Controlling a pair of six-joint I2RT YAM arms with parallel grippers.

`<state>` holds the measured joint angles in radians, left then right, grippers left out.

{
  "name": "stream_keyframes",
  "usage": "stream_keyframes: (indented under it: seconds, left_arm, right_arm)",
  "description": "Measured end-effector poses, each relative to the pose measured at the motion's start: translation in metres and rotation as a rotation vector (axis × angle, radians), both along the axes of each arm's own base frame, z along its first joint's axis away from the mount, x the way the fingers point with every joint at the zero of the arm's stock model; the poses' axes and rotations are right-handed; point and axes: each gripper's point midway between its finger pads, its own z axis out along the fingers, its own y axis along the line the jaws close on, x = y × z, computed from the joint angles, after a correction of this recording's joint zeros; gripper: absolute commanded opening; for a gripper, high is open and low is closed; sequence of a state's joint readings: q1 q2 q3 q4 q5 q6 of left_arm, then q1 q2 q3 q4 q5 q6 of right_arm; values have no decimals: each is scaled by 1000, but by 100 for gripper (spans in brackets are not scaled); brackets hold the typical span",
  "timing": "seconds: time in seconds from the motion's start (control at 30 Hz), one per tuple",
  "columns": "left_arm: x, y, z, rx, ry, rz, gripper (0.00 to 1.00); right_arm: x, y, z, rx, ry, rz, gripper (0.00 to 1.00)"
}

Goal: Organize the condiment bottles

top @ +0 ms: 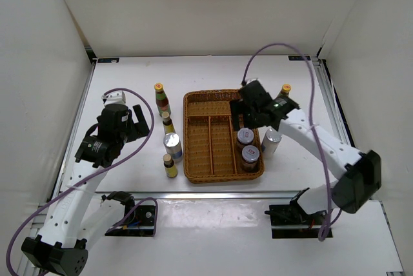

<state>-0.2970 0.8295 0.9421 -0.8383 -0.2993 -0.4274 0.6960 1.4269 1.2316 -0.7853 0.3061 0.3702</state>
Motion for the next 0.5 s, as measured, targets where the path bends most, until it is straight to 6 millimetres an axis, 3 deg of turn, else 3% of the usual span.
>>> stream_keyframes:
  seconds: [0.17,0.27,0.37,0.5]
  left_arm:
    - [0,0,0,0,0,0,100]
    - [0,0,0,0,0,0,100]
    - [0,0,0,0,1,0,100]
    - [0,0,-1,2,5,0,100]
  right_arm:
    - [6,-19,85,60,-189,-63,99]
    - [-4,-49,101,58,-227,-123,99]
    - [-18,-76,81,12,-186,-180,99]
    - [-41,-98,24,-77,-40,-211,99]
